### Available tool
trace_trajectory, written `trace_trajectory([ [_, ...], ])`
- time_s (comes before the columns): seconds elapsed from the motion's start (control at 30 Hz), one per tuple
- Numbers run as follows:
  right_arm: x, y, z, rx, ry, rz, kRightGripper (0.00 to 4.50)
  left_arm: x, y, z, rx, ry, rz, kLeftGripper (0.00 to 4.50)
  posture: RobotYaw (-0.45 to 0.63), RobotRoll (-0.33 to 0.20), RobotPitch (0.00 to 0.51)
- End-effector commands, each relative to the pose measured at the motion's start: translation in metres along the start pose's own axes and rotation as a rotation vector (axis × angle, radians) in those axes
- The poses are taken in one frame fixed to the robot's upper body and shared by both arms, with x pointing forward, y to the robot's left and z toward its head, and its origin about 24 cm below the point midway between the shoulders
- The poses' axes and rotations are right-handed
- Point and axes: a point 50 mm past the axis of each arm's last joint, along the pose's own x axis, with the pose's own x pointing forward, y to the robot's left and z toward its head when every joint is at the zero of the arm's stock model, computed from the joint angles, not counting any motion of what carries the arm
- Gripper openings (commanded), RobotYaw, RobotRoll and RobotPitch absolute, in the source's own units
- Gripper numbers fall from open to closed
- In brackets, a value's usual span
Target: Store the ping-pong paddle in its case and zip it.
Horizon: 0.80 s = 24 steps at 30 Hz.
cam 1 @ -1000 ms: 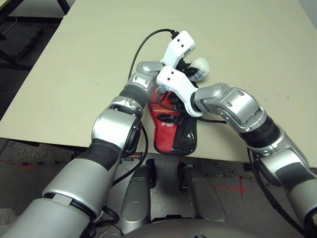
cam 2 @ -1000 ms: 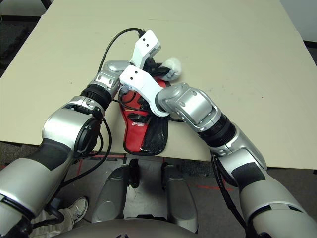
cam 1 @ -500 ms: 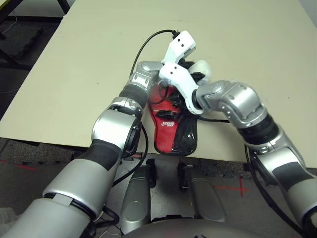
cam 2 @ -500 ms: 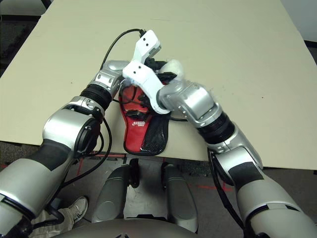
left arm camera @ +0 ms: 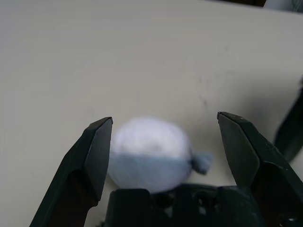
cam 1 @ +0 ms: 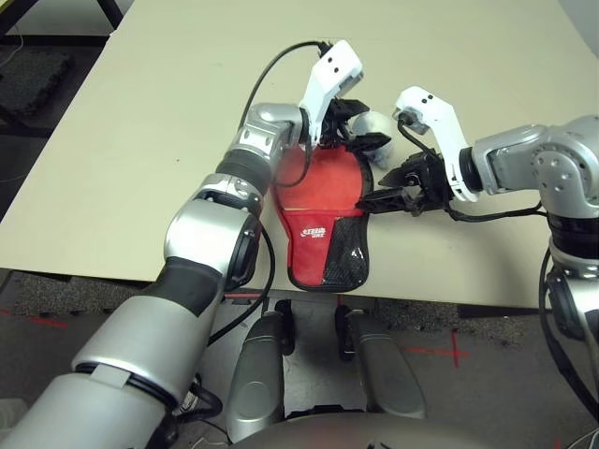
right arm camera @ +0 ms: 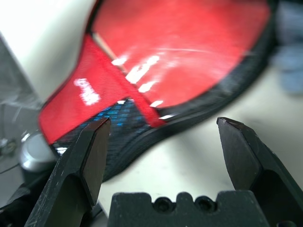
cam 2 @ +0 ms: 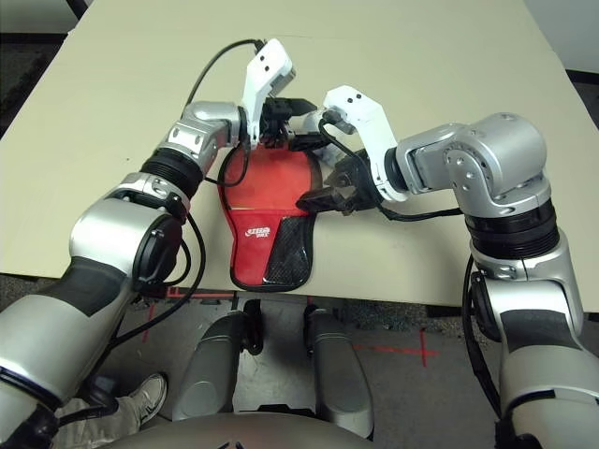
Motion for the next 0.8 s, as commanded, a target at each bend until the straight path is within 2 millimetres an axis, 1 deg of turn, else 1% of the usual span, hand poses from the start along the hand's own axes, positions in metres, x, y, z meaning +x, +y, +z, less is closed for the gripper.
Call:
trace_trajectory([
  [0.03,-0.013,-0.02,0.01,0.048,-0.063,-0.142,4.5,-0.009,0.004,0.022,0.042,-0.04,-0.034,4.44,-0.02,0.0,0.251],
  [0.13,-0.013,-0.034,0.017,0.056,-0.097,-0.23,4.5,-0.017,0.006,0.027,0.06,-0.04,-0.046,4.44,-0.02,0.0,0.25],
  [0.23,-0.008,-0.046,0.031,0.073,-0.169,-0.302,4.5,-0.027,0.005,0.024,0.079,0.013,-0.086,4.44,-0.01,0.0,0.248],
  [0.3,-0.004,-0.049,0.039,0.074,-0.195,-0.323,4.5,-0.034,0.004,0.015,0.079,0.069,-0.113,4.44,-0.01,0.0,0.247],
  [0.4,0.004,-0.052,0.05,0.066,-0.225,-0.339,4.5,-0.044,-0.001,-0.005,0.073,0.162,-0.151,4.44,-0.01,0.0,0.247],
  [0.57,0.014,-0.05,0.07,0.041,-0.261,-0.329,4.5,-0.056,-0.009,-0.032,0.055,0.271,-0.171,4.44,0.0,0.0,0.244],
  [0.7,0.022,-0.044,0.08,0.022,-0.267,-0.302,4.5,-0.056,-0.014,-0.046,0.047,0.31,-0.166,4.44,0.0,0.0,0.242],
  [0.8,0.027,-0.043,0.082,0.01,-0.259,-0.291,4.5,-0.053,-0.017,-0.053,0.039,0.335,-0.167,4.44,0.0,0.0,0.238],
])
